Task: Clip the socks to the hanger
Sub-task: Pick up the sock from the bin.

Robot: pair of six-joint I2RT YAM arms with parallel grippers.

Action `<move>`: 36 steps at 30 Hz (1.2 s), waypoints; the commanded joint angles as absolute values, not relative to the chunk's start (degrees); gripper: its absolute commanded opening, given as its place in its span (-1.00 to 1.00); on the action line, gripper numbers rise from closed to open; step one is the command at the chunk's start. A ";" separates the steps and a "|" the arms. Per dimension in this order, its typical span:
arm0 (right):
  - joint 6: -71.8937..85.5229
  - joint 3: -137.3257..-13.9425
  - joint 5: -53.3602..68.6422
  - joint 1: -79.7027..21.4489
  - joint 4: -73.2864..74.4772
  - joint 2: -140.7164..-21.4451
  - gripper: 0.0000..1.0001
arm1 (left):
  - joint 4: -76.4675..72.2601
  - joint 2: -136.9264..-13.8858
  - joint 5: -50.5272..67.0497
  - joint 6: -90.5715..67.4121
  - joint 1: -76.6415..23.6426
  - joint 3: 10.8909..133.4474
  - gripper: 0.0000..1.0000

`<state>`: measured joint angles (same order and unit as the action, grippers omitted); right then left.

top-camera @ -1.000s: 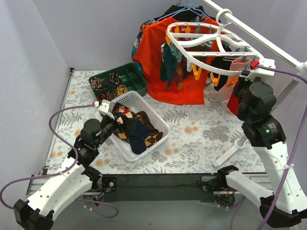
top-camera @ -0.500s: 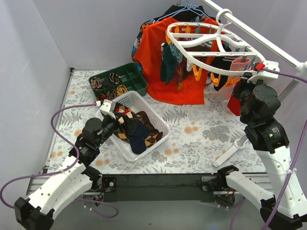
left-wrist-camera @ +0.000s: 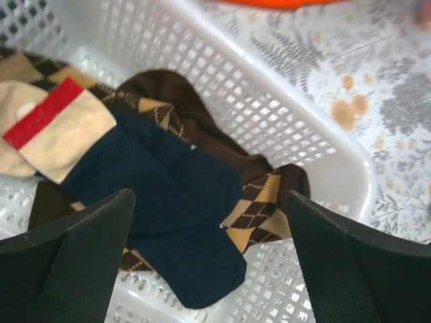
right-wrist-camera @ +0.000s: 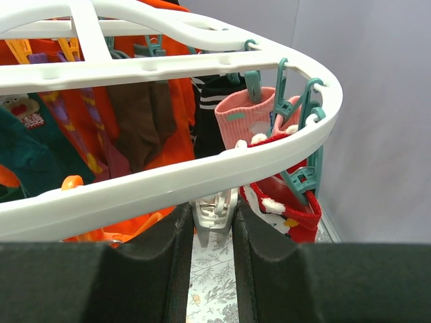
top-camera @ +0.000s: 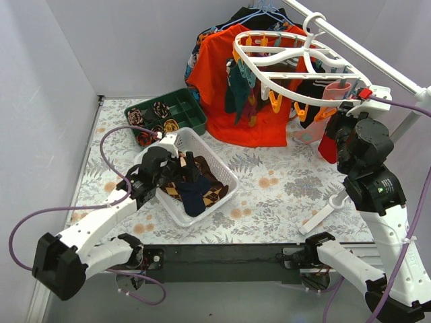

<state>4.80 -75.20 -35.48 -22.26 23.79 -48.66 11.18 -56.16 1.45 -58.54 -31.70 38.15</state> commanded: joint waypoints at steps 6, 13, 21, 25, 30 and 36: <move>6.06 -74.44 -34.37 -22.41 22.32 -47.55 -0.97 | 26.45 -68.72 -16.05 -68.02 -31.73 50.00 0.62; 5.80 -74.00 -34.28 -22.41 22.06 -46.93 -0.97 | 26.29 -78.74 -19.26 -73.47 -28.30 55.46 0.32; 5.71 -73.83 -34.28 -22.41 21.97 -46.93 -0.97 | 23.65 -85.69 -20.83 -76.90 -26.02 56.60 -0.05; 5.36 -73.65 -34.28 -22.41 21.97 -46.85 -0.97 | 21.80 -87.01 -21.09 -77.25 -25.84 56.43 -0.24; 5.10 -73.56 -34.45 -22.41 21.97 -47.02 -0.97 | 20.74 -89.12 -22.06 -77.34 -25.58 55.64 -0.25; 5.10 -73.04 -34.36 -22.41 21.97 -47.29 -0.97 | 20.04 -91.67 -23.55 -77.78 -25.40 54.93 -0.27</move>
